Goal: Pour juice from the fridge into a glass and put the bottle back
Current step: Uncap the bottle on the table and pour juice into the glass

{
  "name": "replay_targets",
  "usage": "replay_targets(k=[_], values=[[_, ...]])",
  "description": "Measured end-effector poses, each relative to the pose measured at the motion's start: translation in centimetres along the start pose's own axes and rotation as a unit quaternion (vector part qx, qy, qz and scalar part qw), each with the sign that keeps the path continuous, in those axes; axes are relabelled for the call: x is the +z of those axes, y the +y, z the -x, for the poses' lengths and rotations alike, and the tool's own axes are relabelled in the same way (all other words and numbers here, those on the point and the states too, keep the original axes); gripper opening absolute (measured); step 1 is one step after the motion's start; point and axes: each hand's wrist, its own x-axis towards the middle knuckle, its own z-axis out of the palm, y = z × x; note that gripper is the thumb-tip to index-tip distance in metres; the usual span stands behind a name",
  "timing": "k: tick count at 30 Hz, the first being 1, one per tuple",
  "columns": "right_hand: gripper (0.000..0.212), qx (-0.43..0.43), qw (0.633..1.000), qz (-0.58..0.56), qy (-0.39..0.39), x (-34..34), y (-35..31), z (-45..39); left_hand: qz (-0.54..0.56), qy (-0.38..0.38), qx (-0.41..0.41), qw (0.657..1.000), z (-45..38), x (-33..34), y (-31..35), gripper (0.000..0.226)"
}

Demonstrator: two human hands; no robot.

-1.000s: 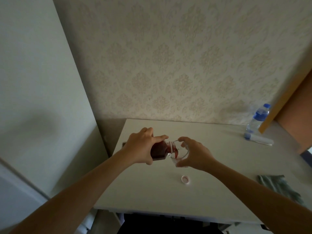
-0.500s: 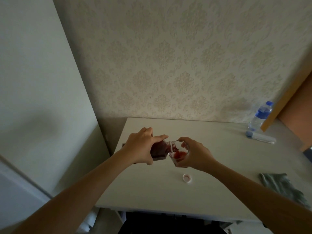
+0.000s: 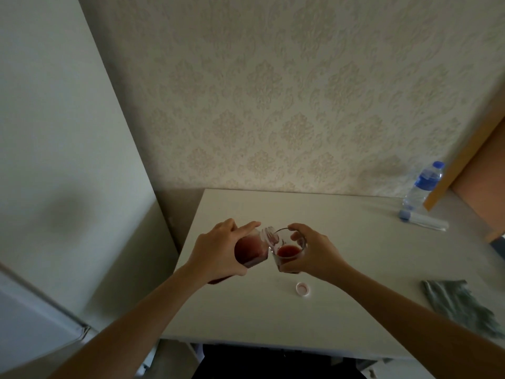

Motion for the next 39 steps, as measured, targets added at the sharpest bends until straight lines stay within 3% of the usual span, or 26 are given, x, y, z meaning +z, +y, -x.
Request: replay_targets(k=[5,12,25,39], values=[[0.092,-0.003,0.998,-0.065,-0.001,0.7,0.3,-0.6,0.133,0.044,-0.068,0.988,0.9,3.1,-0.4,0.099],[0.091,0.043,0.994,-0.101,0.013,4.3,2.8,-2.9,0.341,0.069,-0.181,0.920,0.4,7.8,-0.7,0.092],[0.084,0.096,0.995,0.003,-0.022,14.1,10.7,-6.2,0.354,0.056,-0.174,0.917,0.9,13.6,-4.0,0.085],[0.097,0.107,0.990,0.049,-0.071,15.1,12.9,-6.3,0.379,0.038,-0.169,0.909,0.9,15.1,-4.5,0.087]])
